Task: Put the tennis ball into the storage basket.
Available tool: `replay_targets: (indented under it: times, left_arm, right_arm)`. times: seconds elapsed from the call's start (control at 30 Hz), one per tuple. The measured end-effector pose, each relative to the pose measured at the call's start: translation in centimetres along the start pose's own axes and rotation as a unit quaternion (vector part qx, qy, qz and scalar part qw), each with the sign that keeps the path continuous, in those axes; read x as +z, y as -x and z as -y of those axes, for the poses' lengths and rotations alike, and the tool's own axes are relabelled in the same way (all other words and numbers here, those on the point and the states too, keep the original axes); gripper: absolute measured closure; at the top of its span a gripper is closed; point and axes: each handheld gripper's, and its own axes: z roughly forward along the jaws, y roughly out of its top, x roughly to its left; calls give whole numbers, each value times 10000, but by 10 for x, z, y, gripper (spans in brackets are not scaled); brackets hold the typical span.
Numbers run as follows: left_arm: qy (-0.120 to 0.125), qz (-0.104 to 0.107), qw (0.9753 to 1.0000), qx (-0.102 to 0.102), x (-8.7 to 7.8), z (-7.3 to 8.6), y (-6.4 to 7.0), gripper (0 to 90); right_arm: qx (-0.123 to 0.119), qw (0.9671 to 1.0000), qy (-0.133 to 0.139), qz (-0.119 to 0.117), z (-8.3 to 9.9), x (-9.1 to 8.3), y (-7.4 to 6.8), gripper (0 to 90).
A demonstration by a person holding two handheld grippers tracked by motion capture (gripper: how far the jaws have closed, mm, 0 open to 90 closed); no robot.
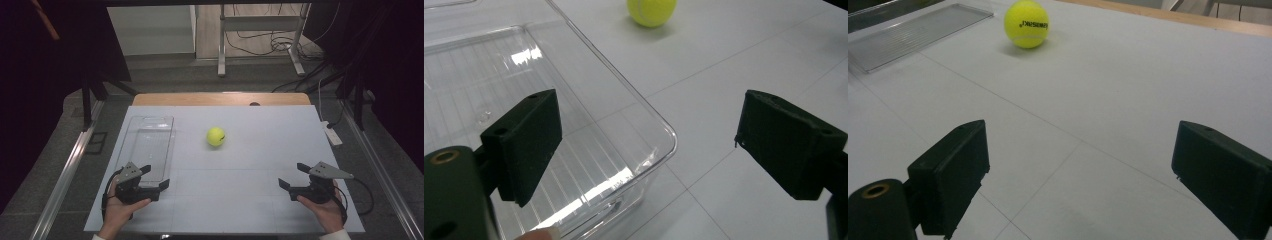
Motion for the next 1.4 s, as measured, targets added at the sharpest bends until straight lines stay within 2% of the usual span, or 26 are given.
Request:
replay_targets:
  times: [0.3, 0.7, 0.8, 1.07, 1.4]
  left_arm:
    - [-32, -74, 10000, -23, -1, 3, -1, 118]
    - [19, -30, 10000, 84, 2, 2, 2, 118]
    - [-4, -50, 9999, 105, 3, 1, 2, 118]
    - [3, -60, 9999, 81, 3, 0, 1, 117]
    - [24, -111, 9999, 66, -3, -4, 6, 117]
  right_arm:
    - [-23, 9999, -108, -72, 4, 5, 5, 83]
    - [-76, 9998, -181, -47, 7, 5, -2, 91]
    - [-18, 9999, -149, -64, 7, 3, -2, 91]
    - [4, 9998, -177, -94, 8, 4, 0, 90]
    - [-23, 9997, -179, -151, 7, 9, -2, 91]
